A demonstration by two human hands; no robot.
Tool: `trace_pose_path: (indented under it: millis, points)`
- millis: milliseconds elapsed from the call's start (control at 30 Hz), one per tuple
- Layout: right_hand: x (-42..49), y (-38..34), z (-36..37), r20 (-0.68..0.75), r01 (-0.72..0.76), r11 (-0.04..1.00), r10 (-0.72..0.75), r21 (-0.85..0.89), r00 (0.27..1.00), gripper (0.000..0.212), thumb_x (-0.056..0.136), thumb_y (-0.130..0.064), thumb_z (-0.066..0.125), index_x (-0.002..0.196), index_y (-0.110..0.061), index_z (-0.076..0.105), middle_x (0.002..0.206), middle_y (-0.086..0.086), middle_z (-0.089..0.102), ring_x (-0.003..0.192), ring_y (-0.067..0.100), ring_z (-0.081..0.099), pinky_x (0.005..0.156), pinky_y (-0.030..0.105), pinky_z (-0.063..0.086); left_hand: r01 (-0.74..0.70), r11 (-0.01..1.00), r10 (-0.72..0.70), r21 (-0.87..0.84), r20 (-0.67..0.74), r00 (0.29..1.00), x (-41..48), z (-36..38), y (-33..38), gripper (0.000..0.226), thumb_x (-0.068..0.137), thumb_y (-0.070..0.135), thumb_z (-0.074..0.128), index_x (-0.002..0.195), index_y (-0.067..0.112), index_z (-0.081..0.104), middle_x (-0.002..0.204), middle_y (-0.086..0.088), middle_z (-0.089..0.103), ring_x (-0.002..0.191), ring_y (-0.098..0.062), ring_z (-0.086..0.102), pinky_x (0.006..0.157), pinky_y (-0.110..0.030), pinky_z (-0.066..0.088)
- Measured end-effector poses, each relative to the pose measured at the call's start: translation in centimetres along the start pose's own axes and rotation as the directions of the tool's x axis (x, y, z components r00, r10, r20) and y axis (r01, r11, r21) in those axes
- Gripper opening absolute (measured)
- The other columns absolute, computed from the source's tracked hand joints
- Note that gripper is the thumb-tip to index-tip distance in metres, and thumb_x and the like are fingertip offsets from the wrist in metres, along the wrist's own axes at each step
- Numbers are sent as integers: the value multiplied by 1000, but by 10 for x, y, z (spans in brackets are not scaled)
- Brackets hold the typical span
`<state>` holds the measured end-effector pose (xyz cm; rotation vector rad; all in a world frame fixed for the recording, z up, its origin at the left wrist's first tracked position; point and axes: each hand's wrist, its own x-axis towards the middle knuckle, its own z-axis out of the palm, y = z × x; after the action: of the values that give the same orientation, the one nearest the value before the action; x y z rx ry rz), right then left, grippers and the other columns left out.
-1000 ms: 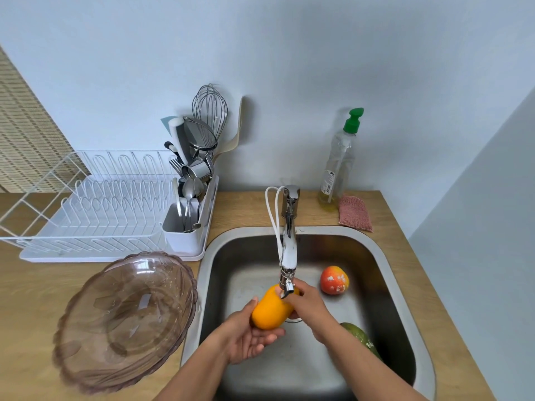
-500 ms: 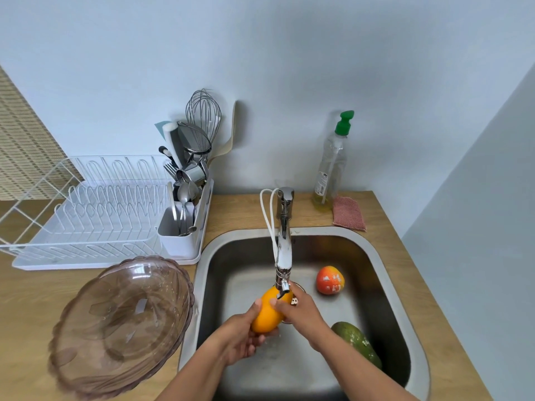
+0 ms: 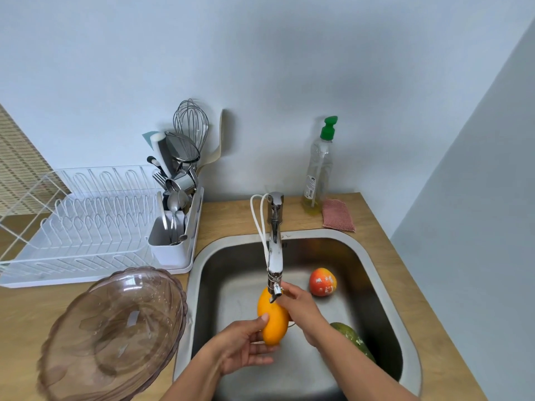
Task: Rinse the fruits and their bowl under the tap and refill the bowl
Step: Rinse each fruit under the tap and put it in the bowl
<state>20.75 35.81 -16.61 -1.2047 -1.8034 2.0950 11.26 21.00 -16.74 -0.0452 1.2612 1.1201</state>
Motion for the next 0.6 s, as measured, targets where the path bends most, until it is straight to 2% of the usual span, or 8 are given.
trace_pose_path:
  millis: [67, 167, 233, 300, 367, 467, 600]
  points:
    - [-3, -6, -1, -34, 3, 1000, -2, 12, 999, 30, 96, -18, 60, 124, -21, 67, 118, 2, 71, 107, 17, 66, 70, 17, 51, -27, 998, 27, 53, 2, 1000, -2, 2, 0, 65, 77, 37, 78, 131, 8, 56, 107, -17, 74, 93, -28, 70, 79, -39, 58]
    - [-8, -12, 4, -63, 3, 996, -9, -89, 998, 23, 99, -19, 53, 110, -19, 74, 108, 2, 72, 92, 13, 64, 68, 21, 50, -86, 994, 86, 60, -2, 996, -3, 5, 1, 73, 72, 32, 87, 134, 21, 50, 105, -18, 73, 83, -26, 69, 68, -32, 55]
    - [-7, -9, 7, -64, 9, 991, -18, -137, 998, 20, 96, -14, 56, 99, -11, 76, 100, 6, 73, 87, 15, 63, 73, 25, 50, -105, 994, 105, 23, -6, 994, -5, 7, 3, 72, 72, 32, 87, 133, 23, 49, 112, -22, 70, 85, -33, 72, 68, -36, 58]
    - [-8, -8, 8, -76, 15, 988, -27, -151, 997, 19, 93, -12, 59, 94, -9, 77, 95, 7, 75, 84, 15, 62, 76, 29, 51, -113, 994, 113, -8, -10, 994, -6, 10, 5, 64, 76, 32, 82, 131, 25, 49, 122, -27, 65, 94, -42, 73, 71, -42, 61]
    - [-7, -6, 5, -79, 8, 993, -18, -118, 997, 20, 94, -17, 60, 93, -9, 79, 91, 6, 75, 81, 15, 62, 74, 30, 50, -130, 990, 128, -50, -34, 991, -6, 11, 5, 57, 80, 32, 76, 129, 25, 48, 124, -29, 62, 97, -46, 71, 75, -46, 63]
    - [-12, -5, -2, -47, -15, 995, 10, -97, 999, 23, 96, -23, 58, 96, -13, 78, 80, -3, 67, 72, 12, 54, 60, 23, 46, -164, 977, 147, -134, -126, 981, -2, 7, 5, 53, 88, 32, 71, 132, 18, 44, 123, -30, 61, 94, -45, 72, 70, -45, 64]
    - [-17, 4, -9, 51, -30, 998, 32, -58, 998, 26, 94, -27, 63, 118, -24, 71, 104, 4, 69, 79, 18, 67, 60, 25, 52, -189, 960, 143, -205, -218, 965, 3, 0, 6, 54, 89, 35, 69, 132, 13, 42, 119, -30, 64, 94, -42, 73, 66, -43, 64]
